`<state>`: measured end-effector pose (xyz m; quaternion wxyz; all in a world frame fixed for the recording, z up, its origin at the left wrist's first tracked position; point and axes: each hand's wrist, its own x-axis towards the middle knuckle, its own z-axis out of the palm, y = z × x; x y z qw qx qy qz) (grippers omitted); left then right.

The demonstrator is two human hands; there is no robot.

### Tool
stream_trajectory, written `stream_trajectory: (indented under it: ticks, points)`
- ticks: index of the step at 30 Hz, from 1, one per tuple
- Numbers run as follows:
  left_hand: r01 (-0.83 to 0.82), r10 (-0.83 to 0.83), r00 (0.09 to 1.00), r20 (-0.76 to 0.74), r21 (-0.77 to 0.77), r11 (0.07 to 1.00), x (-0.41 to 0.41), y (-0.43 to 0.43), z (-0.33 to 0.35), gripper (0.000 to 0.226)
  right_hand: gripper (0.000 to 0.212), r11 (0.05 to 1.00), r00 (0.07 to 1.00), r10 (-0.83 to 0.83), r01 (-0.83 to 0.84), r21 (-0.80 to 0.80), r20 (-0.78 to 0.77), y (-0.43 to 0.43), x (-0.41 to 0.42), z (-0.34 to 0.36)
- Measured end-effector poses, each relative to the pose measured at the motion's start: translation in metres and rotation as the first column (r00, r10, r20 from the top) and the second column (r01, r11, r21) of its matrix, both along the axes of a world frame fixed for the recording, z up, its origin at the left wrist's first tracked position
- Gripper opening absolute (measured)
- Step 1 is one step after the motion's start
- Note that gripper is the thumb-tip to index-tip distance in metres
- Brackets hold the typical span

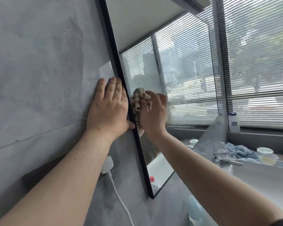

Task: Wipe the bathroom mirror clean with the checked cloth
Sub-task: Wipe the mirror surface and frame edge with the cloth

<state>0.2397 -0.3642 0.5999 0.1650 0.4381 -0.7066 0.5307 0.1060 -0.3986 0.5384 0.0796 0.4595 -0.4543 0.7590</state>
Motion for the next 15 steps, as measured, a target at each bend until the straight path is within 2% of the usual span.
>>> stream_trajectory:
  ticks: [3,6,12,15]
  points:
    - [0.01,-0.01,1.0,0.017,-0.011,1.0,0.002,0.0,-0.003,0.118,0.018,1.0,1.0,0.005,-0.004,-0.028,0.015,-0.003,0.002,0.002]
    - [0.015,-0.015,1.0,0.023,-0.013,1.0,0.002,-0.002,-0.004,0.119,0.008,1.0,0.999,0.01,-0.01,-0.004,0.051,-0.004,0.001,-0.037]
    - [-0.008,0.01,0.999,0.043,-0.04,0.999,0.001,-0.003,-0.006,0.129,0.004,0.966,0.985,0.009,-0.054,0.253,0.173,0.006,0.009,-0.172]
    - [-0.015,0.016,0.999,0.047,-0.04,0.999,0.0,-0.001,-0.006,0.129,0.005,0.933,0.977,0.005,-0.081,0.35,0.212,0.019,0.014,-0.217]
